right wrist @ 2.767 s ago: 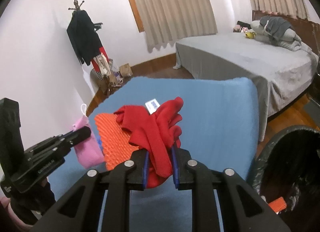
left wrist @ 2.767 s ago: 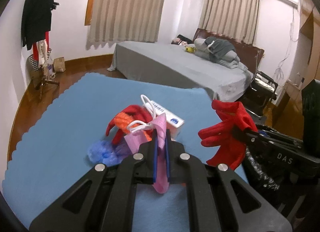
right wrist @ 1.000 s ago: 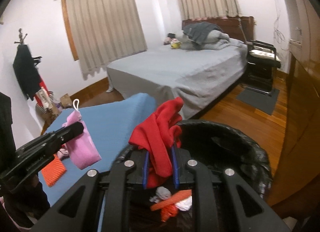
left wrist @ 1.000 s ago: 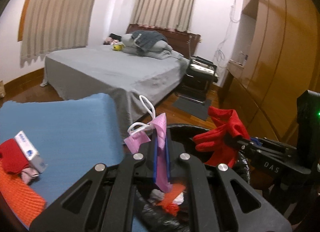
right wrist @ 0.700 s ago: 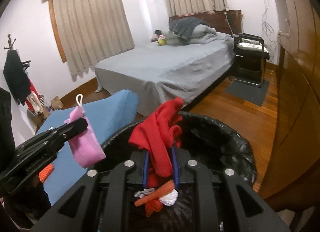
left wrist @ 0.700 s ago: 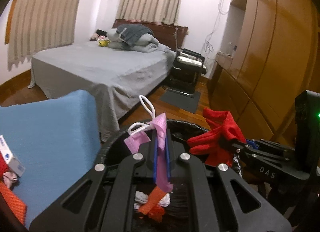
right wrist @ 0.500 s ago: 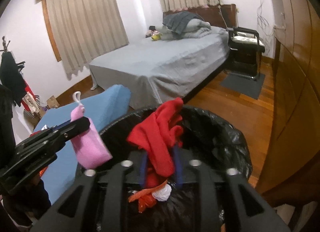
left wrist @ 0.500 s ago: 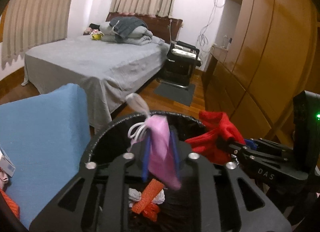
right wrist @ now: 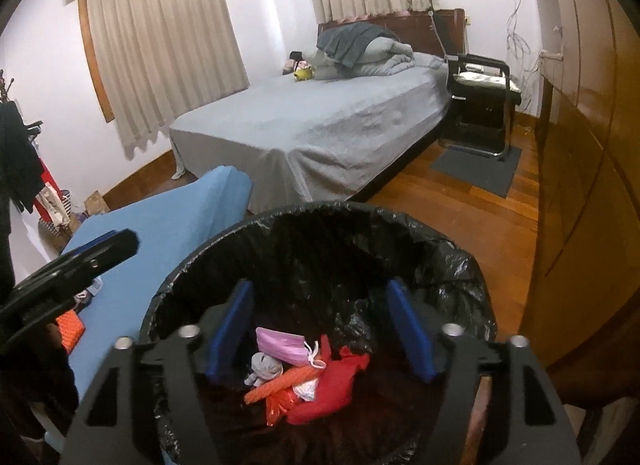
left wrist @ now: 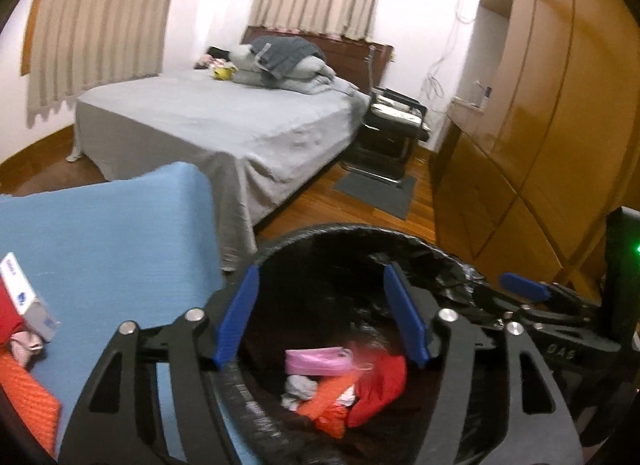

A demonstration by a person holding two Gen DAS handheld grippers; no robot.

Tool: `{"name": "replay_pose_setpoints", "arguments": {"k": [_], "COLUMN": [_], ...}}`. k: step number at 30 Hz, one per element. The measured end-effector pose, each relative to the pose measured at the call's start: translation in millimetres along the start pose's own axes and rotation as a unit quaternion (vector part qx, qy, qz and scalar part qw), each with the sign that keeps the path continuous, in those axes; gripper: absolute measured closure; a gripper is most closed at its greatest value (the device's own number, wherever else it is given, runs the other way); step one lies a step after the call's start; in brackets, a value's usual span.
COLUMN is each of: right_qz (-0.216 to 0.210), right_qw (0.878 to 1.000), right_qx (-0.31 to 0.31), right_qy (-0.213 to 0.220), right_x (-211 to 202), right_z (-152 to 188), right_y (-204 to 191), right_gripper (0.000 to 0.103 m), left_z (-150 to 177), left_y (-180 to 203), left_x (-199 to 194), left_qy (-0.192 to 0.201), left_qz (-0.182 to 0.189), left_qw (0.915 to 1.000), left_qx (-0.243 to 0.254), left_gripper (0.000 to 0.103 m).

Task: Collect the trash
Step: 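Move both open tools back over the orange net and white box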

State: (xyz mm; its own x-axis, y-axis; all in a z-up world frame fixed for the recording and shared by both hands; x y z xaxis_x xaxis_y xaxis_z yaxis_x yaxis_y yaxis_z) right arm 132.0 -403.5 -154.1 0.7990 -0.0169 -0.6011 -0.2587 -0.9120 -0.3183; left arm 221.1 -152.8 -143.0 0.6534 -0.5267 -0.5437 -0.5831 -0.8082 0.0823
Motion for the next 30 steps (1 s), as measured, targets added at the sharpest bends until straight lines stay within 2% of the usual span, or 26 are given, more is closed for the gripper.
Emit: {"name": "replay_pose_setpoints", "arguments": {"k": [2, 5, 10, 15, 24, 30], "right_qz": [-0.003, -0.012, -0.033, -0.061, -0.116, -0.145], "right_qw": [1.0, 1.0, 0.999, 0.997, 0.989, 0.983], "right_qx": [0.0, -0.005, -0.02, -0.047, -0.088, -0.108], "right_qy": [0.007, 0.015, 0.016, 0.008, -0.008, -0.017], "right_x": [-3.8, -7.9, -6.7, 0.3, 20.5, 34.7], "right_z": [-2.2, -6.2, -6.1, 2.7, 23.1, 35.6], "right_y": [-3.8, -17.4, -49.9, -93.0, -170.6, -214.6], "right_gripper": [0.011, 0.006, 0.006, 0.006, 0.006, 0.006], "left_z": [-0.2, 1.6, 7.4, 19.0, 49.4, 64.9], "left_y": [-10.6, -28.7, -63.8, -101.2, -173.0, -208.1], "left_x": [-10.8, -29.3, -62.2, -94.0, -144.0, -161.9], "left_qy": [0.008, 0.015, 0.025, 0.028, 0.024, 0.019], "left_qz": [-0.017, -0.045, -0.089, -0.133, -0.219, -0.254], "left_qw": [0.9998, 0.9989, 0.9955, 0.9899, 0.9723, 0.9618], "left_qx": [-0.001, -0.002, -0.021, -0.04, -0.078, -0.1], "left_gripper": [0.026, 0.019, 0.013, 0.013, 0.013, 0.013]}}
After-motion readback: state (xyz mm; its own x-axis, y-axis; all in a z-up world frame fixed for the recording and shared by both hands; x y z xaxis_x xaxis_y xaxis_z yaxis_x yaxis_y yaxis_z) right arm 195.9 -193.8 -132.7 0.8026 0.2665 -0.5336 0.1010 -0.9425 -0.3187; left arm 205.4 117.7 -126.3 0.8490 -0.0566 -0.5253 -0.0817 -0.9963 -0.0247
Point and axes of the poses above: each gripper's, at about its wrist camera, not at the fingertips, and x roughly the way its jaws point, y to its right, z to its underside, the point moved 5 cm from there along x, roughly the way its jaws point, and after that the axes turned 9 degrees about x, right-handed, at the moved point
